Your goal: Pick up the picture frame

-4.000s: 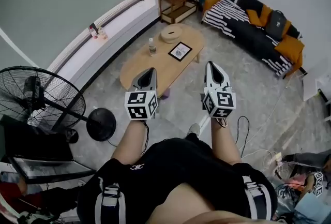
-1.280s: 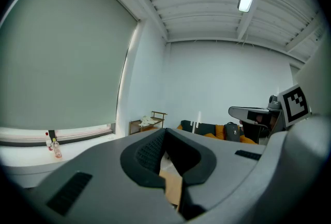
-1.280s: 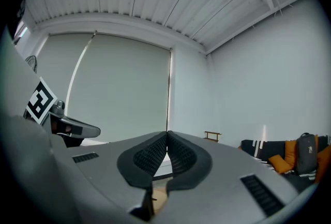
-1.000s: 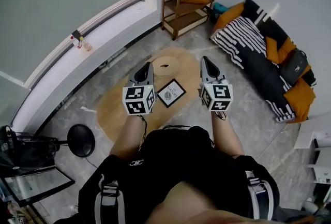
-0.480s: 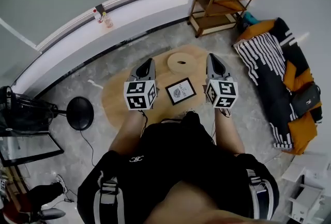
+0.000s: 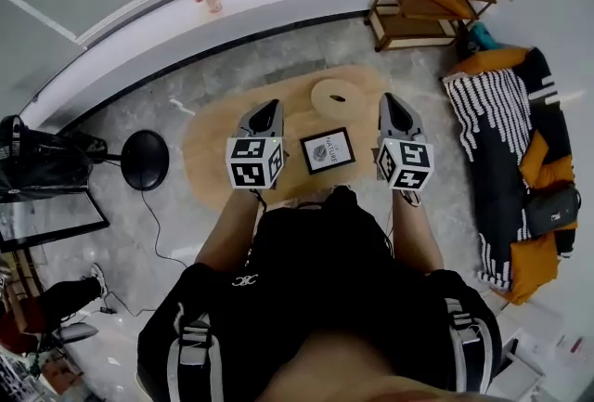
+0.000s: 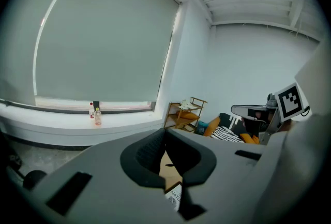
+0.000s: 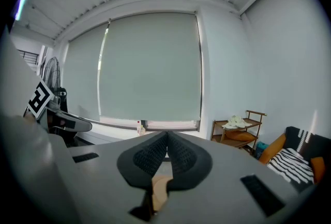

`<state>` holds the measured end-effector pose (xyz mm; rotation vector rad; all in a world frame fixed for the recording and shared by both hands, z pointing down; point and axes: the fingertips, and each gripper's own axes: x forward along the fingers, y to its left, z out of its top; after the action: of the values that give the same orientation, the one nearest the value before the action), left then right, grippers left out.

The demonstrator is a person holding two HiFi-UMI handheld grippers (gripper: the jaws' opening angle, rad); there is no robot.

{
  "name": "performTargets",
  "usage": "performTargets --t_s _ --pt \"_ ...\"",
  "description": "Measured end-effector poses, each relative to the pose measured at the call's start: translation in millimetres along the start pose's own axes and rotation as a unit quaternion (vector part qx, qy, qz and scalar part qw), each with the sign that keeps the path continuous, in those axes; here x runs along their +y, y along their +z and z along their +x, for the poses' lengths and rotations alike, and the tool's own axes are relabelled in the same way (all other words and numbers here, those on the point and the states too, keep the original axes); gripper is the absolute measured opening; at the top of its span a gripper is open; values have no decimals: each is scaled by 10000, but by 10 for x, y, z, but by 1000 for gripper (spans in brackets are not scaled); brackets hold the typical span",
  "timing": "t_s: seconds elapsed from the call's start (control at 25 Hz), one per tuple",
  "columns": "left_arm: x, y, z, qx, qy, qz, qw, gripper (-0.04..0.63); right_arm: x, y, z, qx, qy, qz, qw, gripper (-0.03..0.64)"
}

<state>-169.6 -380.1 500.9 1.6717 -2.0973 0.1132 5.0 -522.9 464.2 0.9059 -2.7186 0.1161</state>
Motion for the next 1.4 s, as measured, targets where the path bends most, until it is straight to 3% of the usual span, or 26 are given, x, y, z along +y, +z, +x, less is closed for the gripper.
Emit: performTargets --t_s 0.32,0.44,0.48,0.52,0.56,0.6,0.8,0.96,1.16,1.4 --pt "-88 -300 417 526 284 -252 9979 21 -336 -475 340 515 374 -109 9979 17" --pt "-78 -473 552 647 295 -564 9959 46 -435 -694 479 761 474 -67 9960 17" --pt "-81 -542 601 687 278 -702 9948 106 -453 -790 531 893 582 -32 9943 38" --pt "-82 -622 650 752 273 -831 9933 153 -464 -900 585 1063 724 23 9917 137" --pt "-79 -712 699 848 289 -942 9915 177 -478 -1023 638 1261 860 86 9882 209" --pt "-74 -815 750 975 327 -1035 9893 179 -503 -1154 689 1463 962 132 9845 239" --pt "-86 -1404 999 1626 601 -1398 9749 186 -675 -1886 889 2399 1293 412 9613 239" --pt "-29 -1923 1059 2087 865 -1630 9604 187 -726 -2450 1067 3053 1316 761 9400 239" --pt "-27 -2562 1112 2700 1171 -2065 9332 187 -636 -2946 1217 3610 1672 670 9150 236" --pt "237 -3377 1649 3334 1140 -1922 9159 187 -563 -3799 1711 4216 1817 247 8880 235"
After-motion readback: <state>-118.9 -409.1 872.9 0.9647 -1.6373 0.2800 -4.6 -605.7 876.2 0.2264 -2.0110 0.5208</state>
